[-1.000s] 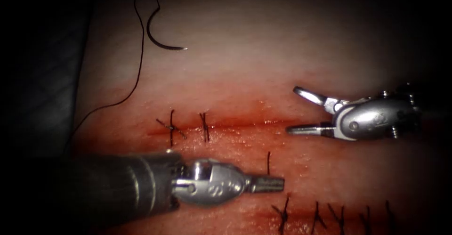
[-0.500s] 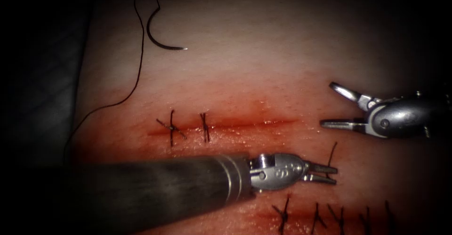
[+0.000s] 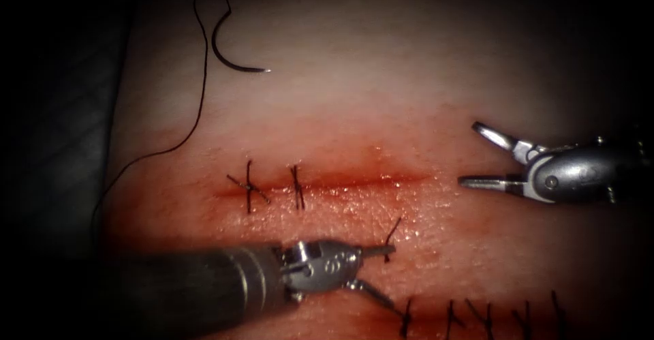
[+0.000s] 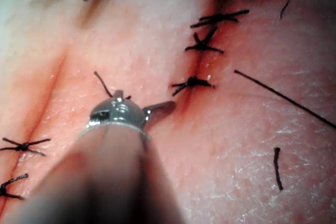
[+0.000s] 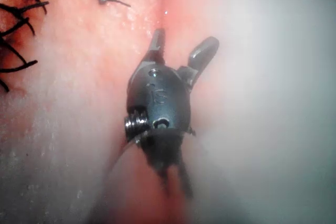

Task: Wound Closure
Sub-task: Cut the suture tail.

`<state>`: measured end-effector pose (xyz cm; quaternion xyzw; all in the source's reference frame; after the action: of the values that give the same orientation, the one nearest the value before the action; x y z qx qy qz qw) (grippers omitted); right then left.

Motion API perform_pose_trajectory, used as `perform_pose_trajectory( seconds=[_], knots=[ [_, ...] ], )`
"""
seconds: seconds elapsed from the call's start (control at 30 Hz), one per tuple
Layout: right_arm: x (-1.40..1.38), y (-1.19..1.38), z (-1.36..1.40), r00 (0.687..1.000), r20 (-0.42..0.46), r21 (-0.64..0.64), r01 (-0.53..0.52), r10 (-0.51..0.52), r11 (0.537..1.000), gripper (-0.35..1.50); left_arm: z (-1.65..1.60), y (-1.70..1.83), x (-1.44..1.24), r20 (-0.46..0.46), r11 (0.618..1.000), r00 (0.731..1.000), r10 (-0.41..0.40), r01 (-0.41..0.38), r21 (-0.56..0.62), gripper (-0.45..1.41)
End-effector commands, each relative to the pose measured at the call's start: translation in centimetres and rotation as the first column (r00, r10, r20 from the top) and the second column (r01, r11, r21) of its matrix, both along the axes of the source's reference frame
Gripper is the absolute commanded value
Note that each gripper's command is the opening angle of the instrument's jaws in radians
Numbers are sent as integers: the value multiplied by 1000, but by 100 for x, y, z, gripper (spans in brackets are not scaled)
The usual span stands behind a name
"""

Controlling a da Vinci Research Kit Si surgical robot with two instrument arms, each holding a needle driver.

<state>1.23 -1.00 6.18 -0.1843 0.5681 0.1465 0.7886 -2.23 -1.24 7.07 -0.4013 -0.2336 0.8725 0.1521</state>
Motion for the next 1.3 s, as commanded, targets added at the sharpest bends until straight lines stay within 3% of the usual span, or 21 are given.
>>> perform_pose_trajectory(
  seconds=[0.03, 0.17, 0.23, 0.3, 0.4, 0.5, 0.67, 0.77, 1.0, 1.07, 1.17, 1.3],
  knots=[
    [7, 0, 6, 1000, -2, 0, 0, 0, 1000, 137, -5, 4, 6, -6, 1000, 1000, -6, 6, -24, 54],
    [13, -1, 7, 1000, 0, 11, -2, 2, 1000, 137, -34, 16, 32, 133, 989, 984, -123, 133, -71, 51],
    [15, -2, 7, 1000, 2, 12, -1, 1, 1000, 137, -42, 16, 42, 135, 988, 982, -132, 142, -67, 51],
    [16, -3, 7, 1000, 3, 11, -2, 2, 1000, 137, -53, 10, 54, 160, 992, 981, -113, 121, -45, 51],
    [21, -5, 10, 1000, 7, 16, 2, -2, 1000, 137, -79, -2, 61, 293, 996, 953, -83, 83, 10, 46],
    [29, -8, 15, 1000, 3, 21, 7, -7, 1000, 137, -104, -11, 53, 420, 997, 905, -60, 34, 68, 41],
    [36, -11, 19, 1000, 5, 31, 15, -15, 999, 137, -106, -21, 30, 500, 991, 866, -34, -34, 127, 37],
    [36, -13, 19, 1000, 4, 30, 15, -15, 999, 137, -76, -31, 18, 463, 980, 885, -45, -50, 191, 39],
    [40, -14, 19, 1000, -1, 32, 14, -14, 999, 138, -11, -40, 18, 347, 939, 936, -52, -72, 336, 46],
    [44, -16, 20, 1000, 2, 32, 19, -20, 999, 138, 6, -37, 28, 293, 938, 956, -26, -78, 338, 51],
    [46, -17, 20, 1000, 2, 34, 28, -28, 999, 138, 27, -23, 57, 179, 952, 983, -45, -12, 305, 62],
    [47, -18, 20, 1000, 0, 33, 30, -30, 999, 138, 40, -17, 91, 85, 964, 993, -80, 55, 261, 64]
  ],
)
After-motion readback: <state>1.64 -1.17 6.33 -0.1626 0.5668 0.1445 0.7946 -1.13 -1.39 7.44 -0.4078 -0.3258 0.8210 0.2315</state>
